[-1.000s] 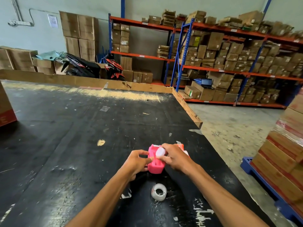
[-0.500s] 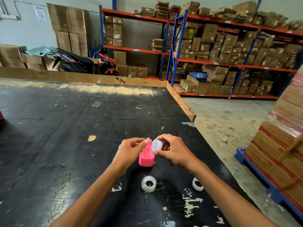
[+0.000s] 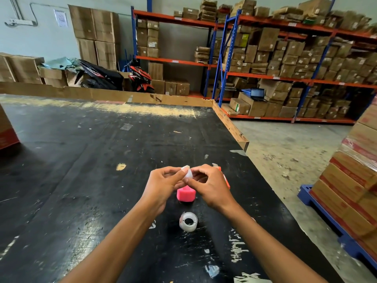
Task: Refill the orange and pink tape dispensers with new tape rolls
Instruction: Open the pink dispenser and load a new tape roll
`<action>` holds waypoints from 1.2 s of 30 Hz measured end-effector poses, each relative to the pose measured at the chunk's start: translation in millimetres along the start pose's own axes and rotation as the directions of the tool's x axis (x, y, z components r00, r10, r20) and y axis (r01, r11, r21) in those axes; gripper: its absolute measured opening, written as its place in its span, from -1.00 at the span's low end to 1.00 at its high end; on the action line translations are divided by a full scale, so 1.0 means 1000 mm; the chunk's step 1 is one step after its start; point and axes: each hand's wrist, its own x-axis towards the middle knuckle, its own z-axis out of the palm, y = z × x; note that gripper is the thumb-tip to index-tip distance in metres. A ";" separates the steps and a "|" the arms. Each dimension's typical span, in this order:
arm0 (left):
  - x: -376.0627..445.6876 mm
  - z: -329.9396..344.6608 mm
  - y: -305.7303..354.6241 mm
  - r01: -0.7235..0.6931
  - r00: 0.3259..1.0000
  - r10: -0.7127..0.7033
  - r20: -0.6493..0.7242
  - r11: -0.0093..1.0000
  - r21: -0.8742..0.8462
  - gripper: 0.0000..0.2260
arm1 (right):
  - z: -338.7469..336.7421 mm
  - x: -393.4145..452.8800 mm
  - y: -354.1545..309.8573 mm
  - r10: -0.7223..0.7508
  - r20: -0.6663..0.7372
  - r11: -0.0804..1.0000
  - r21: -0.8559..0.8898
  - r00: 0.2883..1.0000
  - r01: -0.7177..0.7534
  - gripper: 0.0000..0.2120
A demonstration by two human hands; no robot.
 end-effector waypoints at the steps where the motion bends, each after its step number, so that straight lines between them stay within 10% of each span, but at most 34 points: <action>1: -0.001 0.000 -0.002 -0.010 1.000 0.010 0.000 1.000 0.003 -0.78 | 0.002 -0.001 0.002 -0.004 0.011 1.000 -0.010 1.000 0.004 -0.87; 18: -0.009 0.002 -0.008 0.135 0.987 -0.133 0.089 0.991 -0.022 -0.83 | -0.009 -0.022 -0.002 0.052 0.002 0.998 0.019 0.999 -0.052 -0.85; 22: -0.006 -0.005 -0.014 0.126 0.992 -0.127 0.008 0.991 0.047 -0.84 | -0.034 -0.028 -0.005 0.245 0.139 0.930 -0.314 0.959 -0.192 -0.84; 27: -0.008 -0.015 -0.021 0.133 0.991 -0.134 0.004 0.989 0.060 -0.88 | -0.038 -0.053 -0.006 0.570 0.362 0.674 -0.720 0.737 -0.168 -0.66; 32: -0.016 -0.021 -0.024 0.157 0.988 -0.156 -0.009 0.986 0.054 -0.88 | -0.031 -0.056 -0.004 0.591 0.376 0.661 -0.733 0.713 -0.161 -0.57; 36: -0.021 -0.028 -0.022 0.158 0.987 -0.157 -0.036 0.987 0.029 -0.87 | -0.019 -0.045 -0.009 0.398 0.373 0.696 -0.718 0.838 -0.011 -0.54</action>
